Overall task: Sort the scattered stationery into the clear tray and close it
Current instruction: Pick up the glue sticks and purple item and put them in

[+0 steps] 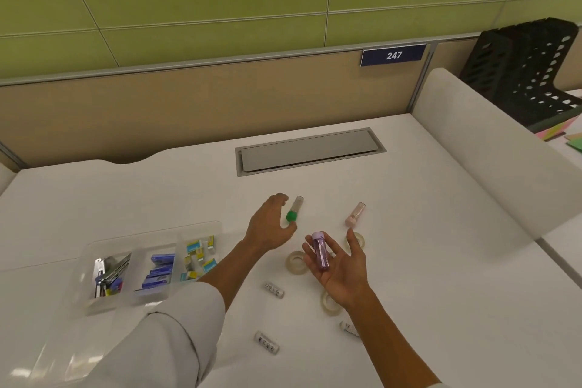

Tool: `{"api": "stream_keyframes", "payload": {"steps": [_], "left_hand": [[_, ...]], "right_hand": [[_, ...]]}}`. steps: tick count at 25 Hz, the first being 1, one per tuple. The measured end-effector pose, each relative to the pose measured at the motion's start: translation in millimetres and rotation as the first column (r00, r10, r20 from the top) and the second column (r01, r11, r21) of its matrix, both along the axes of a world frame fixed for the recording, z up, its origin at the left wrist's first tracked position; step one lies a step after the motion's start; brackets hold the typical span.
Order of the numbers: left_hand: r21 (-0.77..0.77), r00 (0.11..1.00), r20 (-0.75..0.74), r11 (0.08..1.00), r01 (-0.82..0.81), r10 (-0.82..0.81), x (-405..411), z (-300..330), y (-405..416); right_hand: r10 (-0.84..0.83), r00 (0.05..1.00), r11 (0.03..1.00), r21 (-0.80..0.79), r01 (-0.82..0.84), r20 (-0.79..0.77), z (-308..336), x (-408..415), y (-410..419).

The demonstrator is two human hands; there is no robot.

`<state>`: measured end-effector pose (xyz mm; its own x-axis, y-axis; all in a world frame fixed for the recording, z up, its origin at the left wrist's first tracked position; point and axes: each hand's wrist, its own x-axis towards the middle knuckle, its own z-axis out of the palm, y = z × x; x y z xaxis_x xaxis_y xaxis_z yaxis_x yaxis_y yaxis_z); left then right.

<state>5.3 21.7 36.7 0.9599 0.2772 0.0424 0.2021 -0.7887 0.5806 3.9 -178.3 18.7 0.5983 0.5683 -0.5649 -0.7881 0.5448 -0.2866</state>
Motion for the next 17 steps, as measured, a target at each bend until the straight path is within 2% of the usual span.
{"api": "stream_keyframes", "payload": {"steps": [5,7,9,11,13,17], "left_hand": [[0.074,0.985,-0.151,0.995,-0.07,0.08,33.8,-39.8,-5.5],[0.134,0.986,-0.123,0.986,-0.099,0.115,42.2,-49.1,-12.3],[0.13,0.987,-0.068,0.982,-0.139,0.149,49.7,-52.3,-15.3],[0.003,0.985,-0.019,0.985,-0.17,0.17,53.0,-51.7,-14.6],[-0.221,0.978,0.042,0.956,-0.192,0.206,52.0,-46.2,-11.2],[-0.622,0.956,0.068,0.762,-0.182,0.284,33.0,-10.2,-8.9]], "right_hand": [[-0.011,1.0,0.999,0.031,0.012,-0.025,-2.6,13.4,-2.5],[-0.008,0.999,0.999,0.04,0.009,-0.035,-4.1,17.0,-2.6],[-0.007,0.999,0.999,0.039,0.008,-0.032,-5.9,21.7,-2.5],[-0.009,1.0,0.999,0.033,0.01,-0.023,-9.2,25.3,-4.7],[-0.02,1.0,0.999,0.04,0.021,-0.022,-11.0,27.1,-8.2],[-0.051,0.999,0.997,0.063,0.052,-0.014,-8.3,19.3,-11.9]]}}
